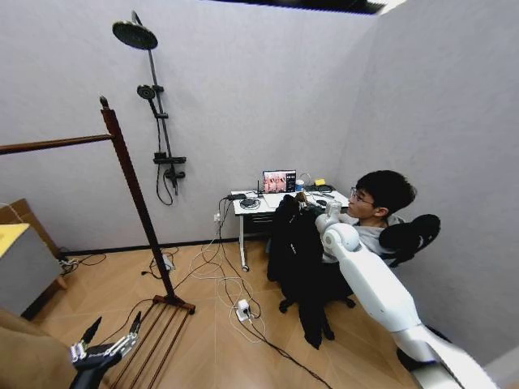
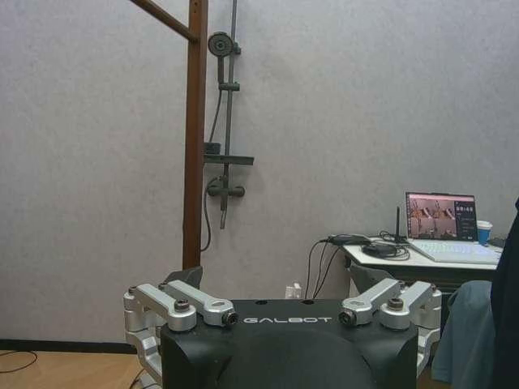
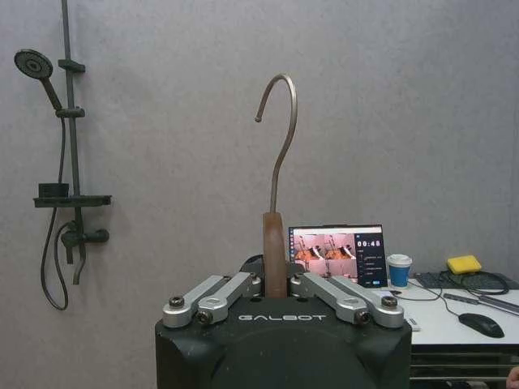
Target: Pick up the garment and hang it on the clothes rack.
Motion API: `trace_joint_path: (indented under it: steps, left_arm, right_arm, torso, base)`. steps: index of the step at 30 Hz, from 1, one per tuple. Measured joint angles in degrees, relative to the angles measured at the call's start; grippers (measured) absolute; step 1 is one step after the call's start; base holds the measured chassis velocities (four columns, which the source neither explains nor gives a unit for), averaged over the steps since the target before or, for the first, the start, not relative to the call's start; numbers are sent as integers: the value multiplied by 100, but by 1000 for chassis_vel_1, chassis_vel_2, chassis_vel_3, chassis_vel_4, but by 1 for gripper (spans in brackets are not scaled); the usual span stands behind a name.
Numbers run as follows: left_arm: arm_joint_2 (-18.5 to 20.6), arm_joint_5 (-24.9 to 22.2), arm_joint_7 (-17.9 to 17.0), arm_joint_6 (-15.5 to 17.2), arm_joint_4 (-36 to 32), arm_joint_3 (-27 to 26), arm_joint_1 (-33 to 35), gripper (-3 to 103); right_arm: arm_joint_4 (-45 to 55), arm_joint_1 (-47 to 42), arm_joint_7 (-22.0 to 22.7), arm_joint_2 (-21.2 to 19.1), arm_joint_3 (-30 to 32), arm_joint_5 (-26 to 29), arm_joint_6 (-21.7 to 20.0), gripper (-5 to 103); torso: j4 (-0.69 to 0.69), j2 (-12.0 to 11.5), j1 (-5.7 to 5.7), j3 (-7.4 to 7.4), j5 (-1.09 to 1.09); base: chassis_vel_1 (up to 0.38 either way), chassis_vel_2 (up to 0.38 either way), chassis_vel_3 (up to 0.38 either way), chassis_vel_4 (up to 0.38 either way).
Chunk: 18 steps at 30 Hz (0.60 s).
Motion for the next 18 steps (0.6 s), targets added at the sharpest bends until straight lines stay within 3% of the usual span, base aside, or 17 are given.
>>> trace_joint_path:
  steps: [10, 18]
  left_arm:
    - [0, 0, 0, 0, 0, 0, 0, 100]
    - [0, 0, 0, 0, 0, 0, 0, 100]
  right_arm:
    - [1620, -962, -41, -280, 474, 41, 16, 9]
    - [2814, -1765, -4, -531, 1156, 239, -206, 9]
  torso:
    - [1, 0, 0, 0, 0]
    - [-1, 1, 0, -1, -2]
  base:
    - [0, 0, 0, 0]
    - [0, 0, 0, 0]
